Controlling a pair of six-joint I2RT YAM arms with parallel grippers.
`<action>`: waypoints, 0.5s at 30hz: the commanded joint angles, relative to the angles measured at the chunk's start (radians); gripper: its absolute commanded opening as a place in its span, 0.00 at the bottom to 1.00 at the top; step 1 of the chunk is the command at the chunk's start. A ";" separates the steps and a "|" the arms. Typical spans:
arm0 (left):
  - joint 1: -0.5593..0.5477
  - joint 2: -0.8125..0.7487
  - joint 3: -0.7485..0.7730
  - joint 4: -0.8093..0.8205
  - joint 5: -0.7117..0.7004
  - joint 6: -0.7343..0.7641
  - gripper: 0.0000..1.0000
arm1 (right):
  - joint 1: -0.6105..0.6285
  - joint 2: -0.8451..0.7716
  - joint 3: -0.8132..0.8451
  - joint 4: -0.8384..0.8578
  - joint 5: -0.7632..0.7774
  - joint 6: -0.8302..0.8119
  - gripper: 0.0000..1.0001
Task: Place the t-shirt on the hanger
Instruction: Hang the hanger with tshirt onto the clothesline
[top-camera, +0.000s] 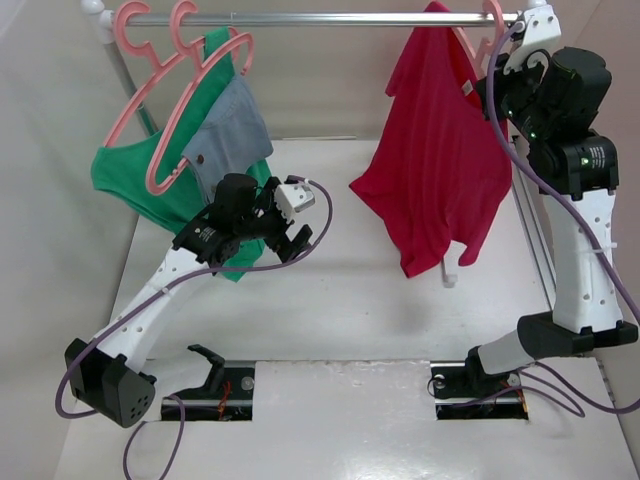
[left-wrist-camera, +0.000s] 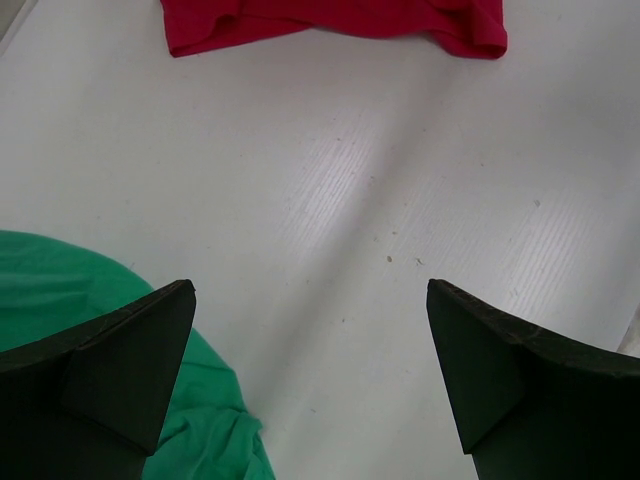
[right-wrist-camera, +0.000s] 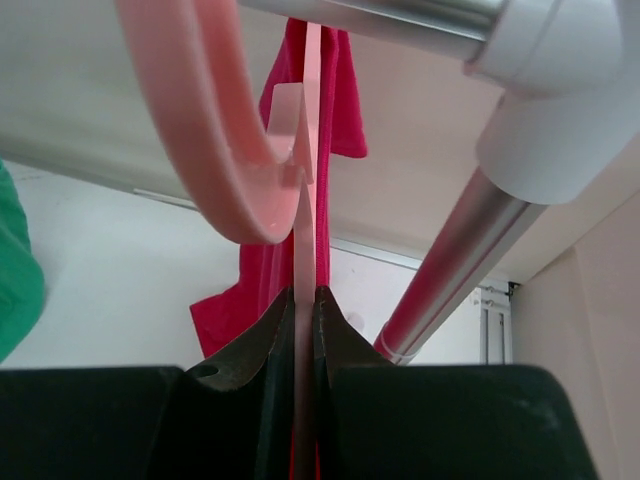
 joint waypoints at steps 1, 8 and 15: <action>-0.003 -0.030 -0.006 0.034 0.004 0.012 1.00 | -0.024 -0.039 0.001 0.166 0.042 0.057 0.00; -0.003 -0.030 -0.006 0.034 0.004 0.012 1.00 | -0.044 -0.016 0.005 0.176 0.022 0.089 0.00; -0.003 -0.030 -0.006 0.043 -0.005 0.021 1.00 | -0.082 -0.005 -0.032 0.203 -0.019 0.132 0.00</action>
